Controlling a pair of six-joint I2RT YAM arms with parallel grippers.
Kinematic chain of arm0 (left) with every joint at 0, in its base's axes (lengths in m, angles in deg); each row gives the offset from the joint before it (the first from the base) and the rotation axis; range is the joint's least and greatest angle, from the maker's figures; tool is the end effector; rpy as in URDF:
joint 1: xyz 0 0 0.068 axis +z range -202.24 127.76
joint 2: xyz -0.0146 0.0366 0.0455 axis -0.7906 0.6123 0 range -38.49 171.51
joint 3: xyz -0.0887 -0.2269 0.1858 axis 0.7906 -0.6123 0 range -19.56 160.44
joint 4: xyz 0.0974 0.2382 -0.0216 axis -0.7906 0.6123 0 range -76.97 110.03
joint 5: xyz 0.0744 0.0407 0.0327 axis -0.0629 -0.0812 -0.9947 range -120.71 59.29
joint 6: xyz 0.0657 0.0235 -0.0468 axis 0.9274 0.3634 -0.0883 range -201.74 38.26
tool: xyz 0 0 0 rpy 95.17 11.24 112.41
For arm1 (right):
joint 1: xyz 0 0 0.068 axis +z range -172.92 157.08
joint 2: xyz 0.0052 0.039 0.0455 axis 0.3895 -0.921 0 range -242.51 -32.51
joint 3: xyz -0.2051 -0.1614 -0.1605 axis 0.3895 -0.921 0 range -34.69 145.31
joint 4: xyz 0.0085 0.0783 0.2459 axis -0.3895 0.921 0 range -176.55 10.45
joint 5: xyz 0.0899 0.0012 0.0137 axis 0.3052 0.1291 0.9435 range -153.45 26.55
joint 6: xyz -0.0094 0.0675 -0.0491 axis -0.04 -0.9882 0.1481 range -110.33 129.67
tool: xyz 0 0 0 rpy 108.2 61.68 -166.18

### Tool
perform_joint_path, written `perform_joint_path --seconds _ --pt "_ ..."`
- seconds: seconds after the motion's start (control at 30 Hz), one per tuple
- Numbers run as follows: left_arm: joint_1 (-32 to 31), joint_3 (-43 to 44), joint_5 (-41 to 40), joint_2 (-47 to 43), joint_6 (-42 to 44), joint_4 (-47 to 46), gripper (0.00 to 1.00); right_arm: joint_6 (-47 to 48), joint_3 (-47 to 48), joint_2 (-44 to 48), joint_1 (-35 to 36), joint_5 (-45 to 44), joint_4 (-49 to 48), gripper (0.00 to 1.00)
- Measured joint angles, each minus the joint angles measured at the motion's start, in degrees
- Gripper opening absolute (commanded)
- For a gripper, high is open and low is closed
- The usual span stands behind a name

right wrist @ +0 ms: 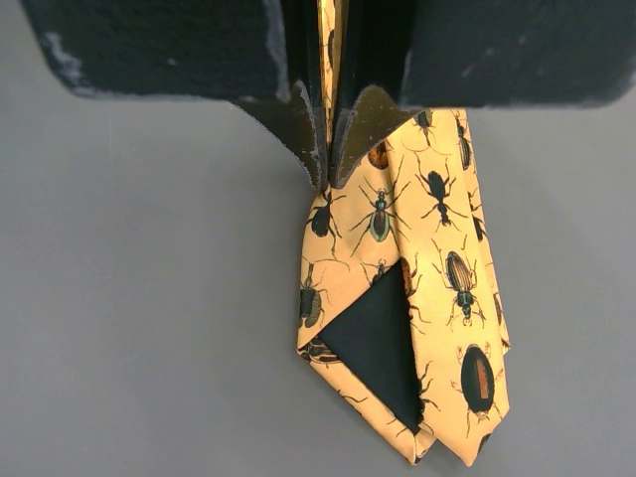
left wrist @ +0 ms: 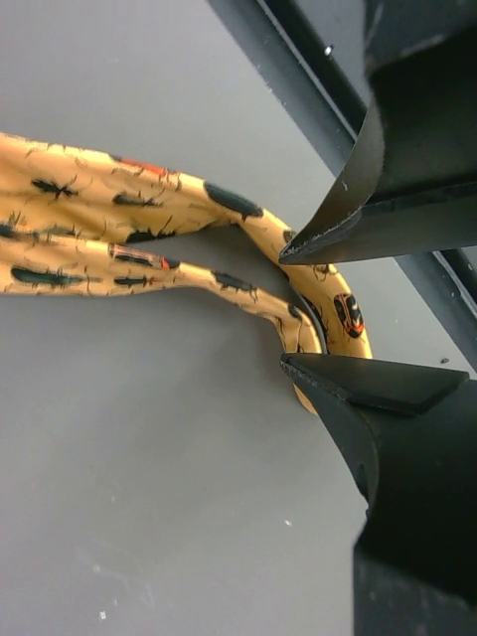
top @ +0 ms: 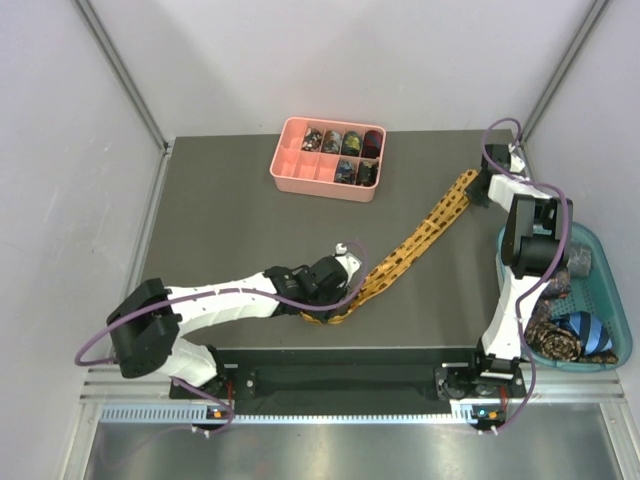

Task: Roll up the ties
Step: Flatten the tie

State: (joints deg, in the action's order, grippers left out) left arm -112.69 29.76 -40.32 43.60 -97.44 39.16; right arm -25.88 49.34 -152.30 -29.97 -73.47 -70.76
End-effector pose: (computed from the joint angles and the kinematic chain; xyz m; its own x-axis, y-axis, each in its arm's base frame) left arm 0.1539 -0.2463 0.2035 -0.6272 0.5651 -0.5360 0.6704 0.7420 -0.0023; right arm 0.4852 -0.0729 0.1654 -0.4998 0.6386 -0.5851 0.6376 0.7285 0.2506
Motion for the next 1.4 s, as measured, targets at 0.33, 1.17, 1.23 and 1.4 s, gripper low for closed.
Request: perform_joint_path --seconds 0.33,1.17,1.23,1.4 --pt "-0.5 -0.6 0.1 3.2 -0.6 -0.3 0.35 0.0 0.0 0.0 -0.3 0.7 0.0 0.00" --pt "-1.9 0.9 -11.9 9.2 -12.4 7.3 0.00 -4.0 5.7 -4.4 -1.8 5.0 -0.8 0.00" --pt "-1.9 1.9 -13.1 10.3 -12.3 7.9 0.00 -4.8 6.1 -5.1 -1.8 5.7 -2.1 0.00" --pt "-1.9 3.4 -17.8 11.2 -11.3 8.3 0.04 -7.7 7.1 -6.6 -1.9 8.0 -5.4 0.00"
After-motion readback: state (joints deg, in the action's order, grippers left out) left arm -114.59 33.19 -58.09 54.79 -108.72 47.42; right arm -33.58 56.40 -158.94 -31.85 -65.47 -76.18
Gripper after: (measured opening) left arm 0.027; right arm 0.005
